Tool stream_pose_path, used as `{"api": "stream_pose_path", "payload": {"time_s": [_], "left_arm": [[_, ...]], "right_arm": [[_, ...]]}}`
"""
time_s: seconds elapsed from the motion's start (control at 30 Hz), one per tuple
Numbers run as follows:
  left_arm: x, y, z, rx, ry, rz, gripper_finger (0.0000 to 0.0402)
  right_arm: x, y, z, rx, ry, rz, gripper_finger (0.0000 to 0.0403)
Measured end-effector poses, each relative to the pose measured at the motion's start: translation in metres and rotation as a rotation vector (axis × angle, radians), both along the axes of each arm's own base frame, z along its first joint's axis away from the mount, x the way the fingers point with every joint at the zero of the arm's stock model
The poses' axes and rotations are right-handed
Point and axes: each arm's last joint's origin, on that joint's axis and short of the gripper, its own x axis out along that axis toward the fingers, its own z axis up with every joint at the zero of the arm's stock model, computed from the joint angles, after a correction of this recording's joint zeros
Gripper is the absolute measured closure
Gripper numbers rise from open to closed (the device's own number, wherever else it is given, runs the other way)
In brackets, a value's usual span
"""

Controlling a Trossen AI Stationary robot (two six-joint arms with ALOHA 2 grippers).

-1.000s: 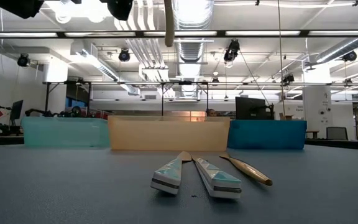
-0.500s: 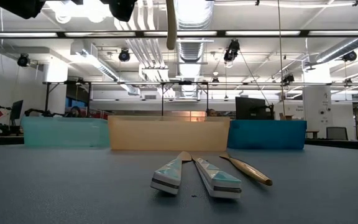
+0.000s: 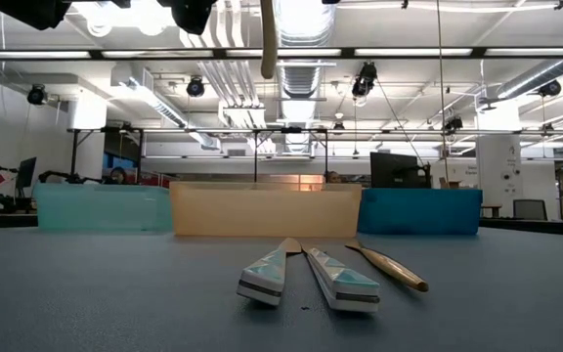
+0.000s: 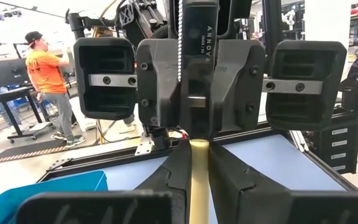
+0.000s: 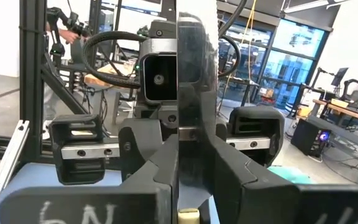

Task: Sort silverware by color (type)
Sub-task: Put the yellow knife into the blue bin

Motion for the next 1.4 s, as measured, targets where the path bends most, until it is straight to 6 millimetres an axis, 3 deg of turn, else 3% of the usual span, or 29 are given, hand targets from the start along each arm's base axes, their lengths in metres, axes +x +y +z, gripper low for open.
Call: {"api": "stream_pose_path", "payload": {"time_s": [0.5,0.67,1.03,1.4], "left_arm": [[-0.001,0.002,0.000,0.025,0.016,0.051,0.0253],[-0.003,0.004,0.000,0.062,0.057,0.108,0.0223],[-0.027,0.018,0.016,0.192,0.108,0.229,0.0214],[-0.058,0.040,0.040,0.270,0.146,0.291,0.0214]], "right_arm": [[0.000,0.000,0.000,0.013,0.000,-0.001,0.0347],[0.000,-0.003,0.000,0.012,0.022,-0.085,0.0346],[0.016,-0.018,0.022,-0.008,0.165,-0.194,0.0345],[0.030,-0.050,0.053,-0.005,0.326,-0.298,0.0345]]}}
